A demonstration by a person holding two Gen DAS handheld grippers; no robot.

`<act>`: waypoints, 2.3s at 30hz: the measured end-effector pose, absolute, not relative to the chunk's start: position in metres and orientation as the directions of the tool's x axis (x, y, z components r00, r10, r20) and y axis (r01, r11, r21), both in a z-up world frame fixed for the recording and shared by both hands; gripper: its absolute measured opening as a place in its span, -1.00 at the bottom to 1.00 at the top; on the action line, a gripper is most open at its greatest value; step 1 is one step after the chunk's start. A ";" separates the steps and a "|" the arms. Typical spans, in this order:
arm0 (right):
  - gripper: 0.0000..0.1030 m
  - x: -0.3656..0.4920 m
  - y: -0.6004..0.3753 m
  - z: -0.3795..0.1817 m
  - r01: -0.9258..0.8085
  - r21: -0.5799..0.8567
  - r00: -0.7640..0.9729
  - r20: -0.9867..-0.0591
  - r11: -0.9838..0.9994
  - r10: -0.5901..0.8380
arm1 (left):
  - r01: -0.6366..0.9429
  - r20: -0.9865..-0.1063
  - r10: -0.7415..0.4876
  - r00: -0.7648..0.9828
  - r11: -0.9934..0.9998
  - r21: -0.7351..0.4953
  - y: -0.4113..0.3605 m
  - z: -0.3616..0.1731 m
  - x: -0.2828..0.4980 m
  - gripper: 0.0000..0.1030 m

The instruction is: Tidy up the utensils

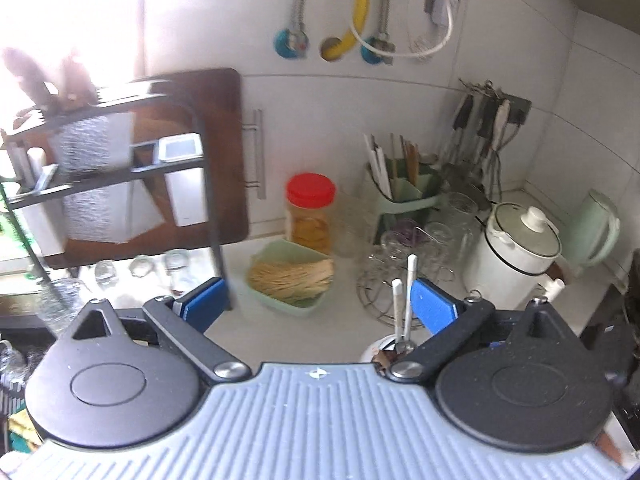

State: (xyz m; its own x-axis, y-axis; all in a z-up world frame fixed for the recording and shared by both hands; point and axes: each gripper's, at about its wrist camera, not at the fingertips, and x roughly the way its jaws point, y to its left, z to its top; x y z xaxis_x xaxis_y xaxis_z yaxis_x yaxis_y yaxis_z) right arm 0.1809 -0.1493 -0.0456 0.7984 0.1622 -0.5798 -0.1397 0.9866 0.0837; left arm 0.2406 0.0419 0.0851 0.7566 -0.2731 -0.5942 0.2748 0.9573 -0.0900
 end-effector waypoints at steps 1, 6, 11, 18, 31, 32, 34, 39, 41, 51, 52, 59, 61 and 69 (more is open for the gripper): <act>1.00 0.176 -0.151 -0.039 -0.138 0.091 0.803 -0.572 0.986 0.165 | 0.259 -0.591 -0.258 0.764 0.962 -0.085 0.044 0.087 0.234 0.95; 1.00 0.148 -0.166 -0.005 -0.151 0.113 0.837 -0.514 0.982 0.188 | 0.189 -0.579 -0.195 0.792 0.979 -0.071 0.041 0.091 0.200 0.95; 1.00 0.122 -0.184 0.020 -0.172 0.106 0.856 -0.476 0.979 0.202 | 0.104 -0.573 -0.135 0.808 0.991 -0.086 0.032 0.085 0.163 0.95; 1.00 0.085 -0.208 0.037 -0.200 0.129 0.866 -0.441 0.971 0.237 | 0.058 -0.567 -0.098 0.818 0.994 -0.089 0.011 0.079 0.111 0.95; 1.00 0.041 -0.205 0.034 -0.126 0.119 0.887 -0.431 0.985 0.165 | 0.102 -0.599 -0.142 0.788 0.990 -0.101 0.011 0.049 0.075 0.95; 1.00 0.037 -0.202 0.032 -0.119 0.115 0.889 -0.431 0.986 0.158 | 0.107 -0.608 -0.143 0.781 0.990 -0.096 0.012 0.045 0.072 0.95; 1.00 0.032 -0.199 0.027 -0.107 0.121 0.883 -0.445 0.987 0.150 | 0.114 -0.620 -0.134 0.773 0.991 -0.072 0.013 0.038 0.069 0.95; 1.00 0.020 -0.194 0.013 -0.134 0.124 0.868 -0.463 0.983 0.176 | 0.093 -0.629 -0.114 0.769 0.993 -0.066 0.016 0.028 0.052 0.95; 1.00 0.016 -0.193 0.009 -0.133 0.136 0.866 -0.465 0.982 0.182 | 0.076 -0.631 -0.104 0.769 0.995 -0.071 0.018 0.025 0.047 0.95; 1.00 -0.003 -0.192 -0.006 -0.154 0.137 0.853 -0.482 0.979 0.201 | 0.030 -0.644 -0.068 0.762 0.997 -0.069 0.026 0.013 0.016 0.95; 1.00 -0.004 -0.192 -0.006 -0.155 0.136 0.852 -0.483 0.979 0.202 | 0.026 -0.644 -0.065 0.762 0.997 -0.069 0.026 0.013 0.014 0.95; 1.00 -0.007 -0.193 -0.003 -0.173 0.116 0.853 -0.479 0.978 0.208 | 0.016 -0.633 -0.057 0.772 0.997 -0.070 0.020 0.017 0.004 0.95; 1.00 -0.008 -0.194 -0.002 -0.177 0.116 0.852 -0.478 0.977 0.211 | 0.016 -0.630 -0.055 0.775 0.998 -0.068 0.019 0.019 0.002 0.95; 1.00 -0.011 -0.198 -0.002 -0.181 0.126 0.852 -0.475 0.975 0.219 | -0.002 -0.624 -0.038 0.781 0.998 -0.063 0.018 0.023 -0.003 0.95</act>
